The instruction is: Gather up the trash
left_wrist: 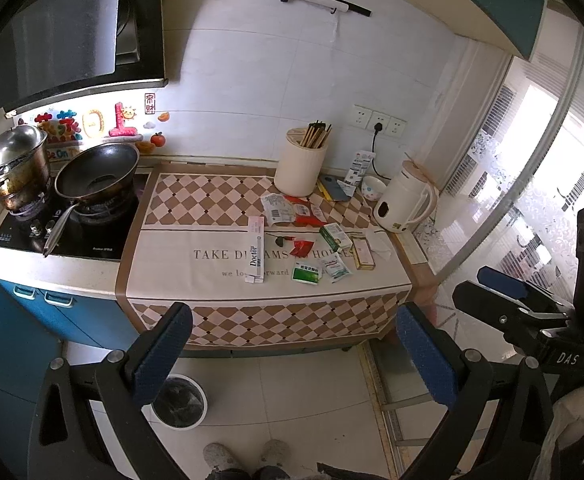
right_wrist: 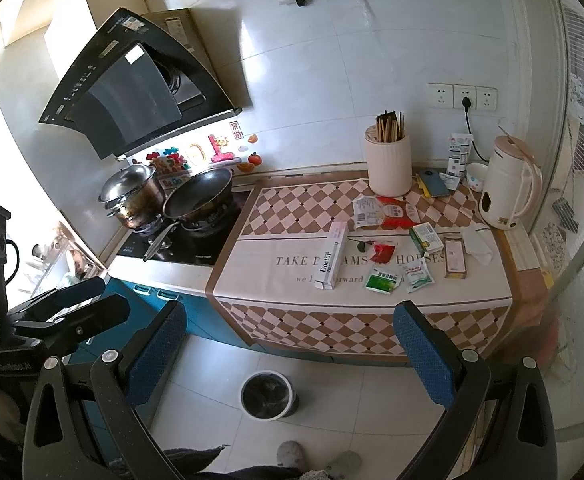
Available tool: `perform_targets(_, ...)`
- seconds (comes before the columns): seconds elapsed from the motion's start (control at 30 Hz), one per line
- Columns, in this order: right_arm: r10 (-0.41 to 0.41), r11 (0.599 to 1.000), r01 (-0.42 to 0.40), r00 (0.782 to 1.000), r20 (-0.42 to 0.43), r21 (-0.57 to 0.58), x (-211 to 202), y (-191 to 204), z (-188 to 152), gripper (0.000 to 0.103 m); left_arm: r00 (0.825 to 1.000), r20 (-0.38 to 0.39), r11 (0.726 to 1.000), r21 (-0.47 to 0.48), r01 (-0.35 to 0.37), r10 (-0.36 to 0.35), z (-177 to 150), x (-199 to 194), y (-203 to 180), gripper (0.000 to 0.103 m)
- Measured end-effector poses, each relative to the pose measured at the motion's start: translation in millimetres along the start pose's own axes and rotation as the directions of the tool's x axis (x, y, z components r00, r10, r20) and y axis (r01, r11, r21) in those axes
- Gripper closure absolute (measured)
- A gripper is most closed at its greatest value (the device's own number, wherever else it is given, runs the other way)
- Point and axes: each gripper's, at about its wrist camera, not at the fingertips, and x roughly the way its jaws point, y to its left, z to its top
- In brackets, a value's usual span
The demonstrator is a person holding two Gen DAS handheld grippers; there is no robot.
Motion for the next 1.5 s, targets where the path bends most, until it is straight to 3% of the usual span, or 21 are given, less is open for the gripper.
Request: perform_targets(1.5, 0.006, 1.0, -0.006, 1.0, 0.001, -0.01, 2, 13, 3, 0.0, 1.0, 0.005, 1.0, -0.002, 0.003, -0.003, 2, -2, -12, 0.0)
